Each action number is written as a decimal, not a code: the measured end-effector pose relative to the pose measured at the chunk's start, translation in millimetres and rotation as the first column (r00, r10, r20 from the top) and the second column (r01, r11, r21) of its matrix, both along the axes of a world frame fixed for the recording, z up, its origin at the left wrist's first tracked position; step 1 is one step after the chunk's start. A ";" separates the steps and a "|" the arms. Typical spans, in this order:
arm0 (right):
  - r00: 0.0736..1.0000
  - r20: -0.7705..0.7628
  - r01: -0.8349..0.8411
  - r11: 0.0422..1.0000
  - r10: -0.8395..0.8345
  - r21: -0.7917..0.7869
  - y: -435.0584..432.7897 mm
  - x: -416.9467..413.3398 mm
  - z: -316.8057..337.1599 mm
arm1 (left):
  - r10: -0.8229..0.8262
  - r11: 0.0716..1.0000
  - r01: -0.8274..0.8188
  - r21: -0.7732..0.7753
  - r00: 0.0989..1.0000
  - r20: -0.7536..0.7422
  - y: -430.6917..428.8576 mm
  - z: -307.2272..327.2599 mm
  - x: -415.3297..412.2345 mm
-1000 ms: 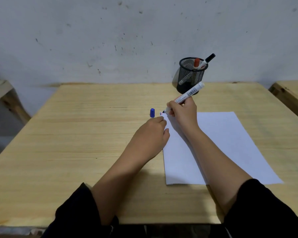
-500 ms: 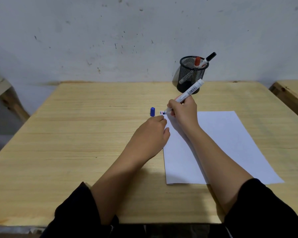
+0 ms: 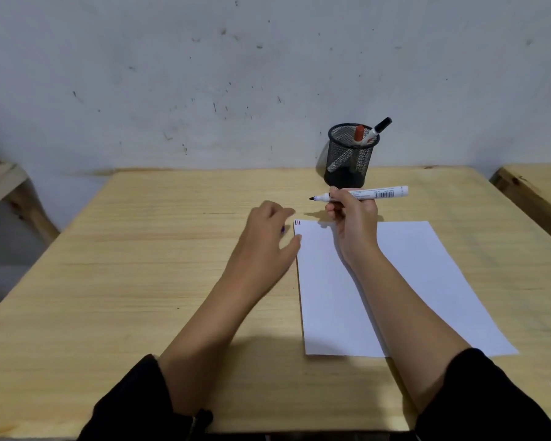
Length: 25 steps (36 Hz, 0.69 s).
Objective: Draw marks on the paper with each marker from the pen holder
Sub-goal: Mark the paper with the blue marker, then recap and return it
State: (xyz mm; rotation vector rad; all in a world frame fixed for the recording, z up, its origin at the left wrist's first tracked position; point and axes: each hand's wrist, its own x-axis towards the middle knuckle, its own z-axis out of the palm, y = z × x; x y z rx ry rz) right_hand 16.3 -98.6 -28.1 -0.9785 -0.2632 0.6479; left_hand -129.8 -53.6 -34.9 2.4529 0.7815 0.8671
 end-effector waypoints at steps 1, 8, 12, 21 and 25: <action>1.000 -0.002 0.001 1.000 -0.001 0.003 0.1 0.2 -0.1 | 0.027 1.000 -0.026 -0.013 0.999 0.028 2.8 2.6 0.2; 0.999 -0.029 0.014 1.000 -0.014 0.015 -1.6 -3.3 2.3 | 0.058 0.977 -0.068 -0.200 0.997 -0.056 27.1 -2.4 12.0; 0.999 -0.029 0.017 1.000 -0.017 0.026 -0.2 -8.3 7.0 | 0.083 0.982 -0.095 -0.164 0.994 -0.074 33.0 -5.2 15.6; 0.999 0.032 0.006 0.999 -0.008 0.044 -8.5 -2.9 31.1 | 0.299 0.855 -0.049 -0.516 0.860 0.414 19.5 26.8 17.9; 0.997 0.060 -0.048 0.997 0.045 0.061 -16.9 -8.3 36.3 | 0.346 0.702 0.158 -0.694 0.777 0.526 8.2 36.1 19.6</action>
